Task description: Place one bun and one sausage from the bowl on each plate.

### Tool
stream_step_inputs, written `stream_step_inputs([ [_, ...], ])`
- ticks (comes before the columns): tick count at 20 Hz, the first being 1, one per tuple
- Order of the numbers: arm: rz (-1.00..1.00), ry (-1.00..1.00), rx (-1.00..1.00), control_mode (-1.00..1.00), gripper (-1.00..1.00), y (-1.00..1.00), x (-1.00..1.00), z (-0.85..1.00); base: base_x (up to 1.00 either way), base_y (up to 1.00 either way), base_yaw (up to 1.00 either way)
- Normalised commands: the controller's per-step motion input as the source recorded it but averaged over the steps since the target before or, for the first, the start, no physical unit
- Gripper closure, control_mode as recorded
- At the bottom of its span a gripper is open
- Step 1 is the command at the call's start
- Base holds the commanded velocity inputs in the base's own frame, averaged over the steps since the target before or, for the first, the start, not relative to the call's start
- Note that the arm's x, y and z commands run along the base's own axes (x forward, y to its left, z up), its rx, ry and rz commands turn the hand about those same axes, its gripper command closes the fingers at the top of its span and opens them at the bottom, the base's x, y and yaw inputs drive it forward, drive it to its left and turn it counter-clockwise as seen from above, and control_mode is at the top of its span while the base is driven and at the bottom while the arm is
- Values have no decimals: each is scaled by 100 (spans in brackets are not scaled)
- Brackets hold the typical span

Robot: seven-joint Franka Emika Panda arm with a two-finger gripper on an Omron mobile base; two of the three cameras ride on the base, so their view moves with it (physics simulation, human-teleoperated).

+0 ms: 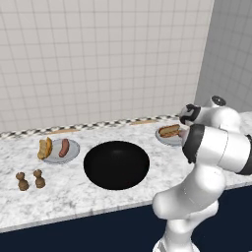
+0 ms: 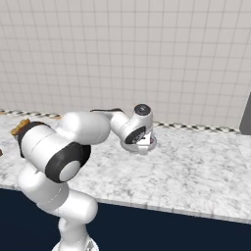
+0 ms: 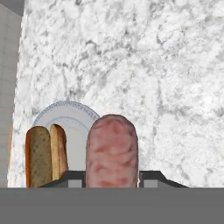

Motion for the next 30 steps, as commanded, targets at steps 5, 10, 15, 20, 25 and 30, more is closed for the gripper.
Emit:
stream_step_inputs([
  [5, 0, 1, 6, -100, 100, 0, 2, -19, 0, 0, 0],
  [10, 0, 8, 0, -100, 100, 5, 17, -25, 0, 0, 0],
  [15, 0, 4, 0, -100, 100, 15, 25, -9, 0, 0, 0],
  [20, 0, 0, 0, -100, 100, 10, 20, -9, 0, 0, 0],
  [25, 0, 0, 0, -100, 100, 3, 6, -17, 0, 0, 0],
  [30, 0, 0, 0, -100, 100, 0, 5, -7, 0, 0, 0],
])
